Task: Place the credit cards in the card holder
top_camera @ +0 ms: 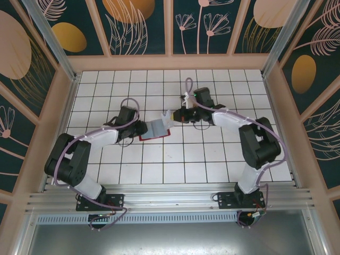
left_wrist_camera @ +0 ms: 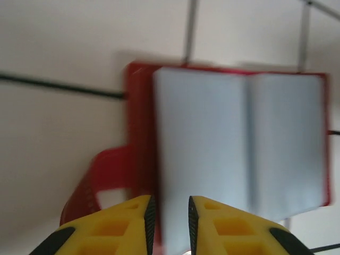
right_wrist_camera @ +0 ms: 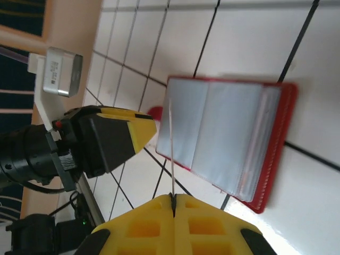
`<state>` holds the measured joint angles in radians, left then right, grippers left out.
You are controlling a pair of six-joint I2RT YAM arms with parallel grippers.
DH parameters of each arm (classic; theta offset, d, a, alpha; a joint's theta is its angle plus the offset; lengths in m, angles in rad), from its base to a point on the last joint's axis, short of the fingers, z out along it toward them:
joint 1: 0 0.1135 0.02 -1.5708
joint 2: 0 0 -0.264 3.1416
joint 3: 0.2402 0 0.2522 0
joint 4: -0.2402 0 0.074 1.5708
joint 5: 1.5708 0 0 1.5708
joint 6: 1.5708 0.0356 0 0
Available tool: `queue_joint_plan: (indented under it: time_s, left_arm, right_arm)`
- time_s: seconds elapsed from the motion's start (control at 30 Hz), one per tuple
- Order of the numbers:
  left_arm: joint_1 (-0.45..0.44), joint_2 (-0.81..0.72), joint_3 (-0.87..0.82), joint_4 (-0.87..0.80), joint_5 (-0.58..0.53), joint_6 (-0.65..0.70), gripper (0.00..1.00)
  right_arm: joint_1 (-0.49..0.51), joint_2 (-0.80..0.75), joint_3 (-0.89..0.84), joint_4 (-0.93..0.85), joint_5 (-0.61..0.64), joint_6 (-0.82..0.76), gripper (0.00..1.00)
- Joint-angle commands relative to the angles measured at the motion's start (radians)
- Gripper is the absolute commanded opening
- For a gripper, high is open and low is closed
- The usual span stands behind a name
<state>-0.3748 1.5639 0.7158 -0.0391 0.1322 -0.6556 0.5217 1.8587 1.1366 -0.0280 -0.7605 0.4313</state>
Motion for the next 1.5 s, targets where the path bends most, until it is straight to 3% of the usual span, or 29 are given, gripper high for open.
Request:
queue_joint_plan:
  time_s: [0.0,0.43,1.1,1.47]
  left_arm:
    - [0.011,-0.018,-0.024,0.011,-0.040,0.006,0.27]
    - [0.020,0.074,-0.019,0.068,0.007,0.017,0.22]
    - [0.017,0.017,-0.018,0.091,0.092,-0.005,0.22]
    - [0.005,0.038,-0.025,0.115,0.109,-0.013,0.22]
  right_arm:
    - [0.042,0.070,0.054,0.053,0.013,0.049,0.00]
    - [0.061,0.189,0.117,0.099,0.030,0.154,0.00]
    - [0.073,0.280,0.188,0.067,0.042,0.217,0.00]
    - [0.113,0.289,0.204,0.078,0.111,0.227,0.00]
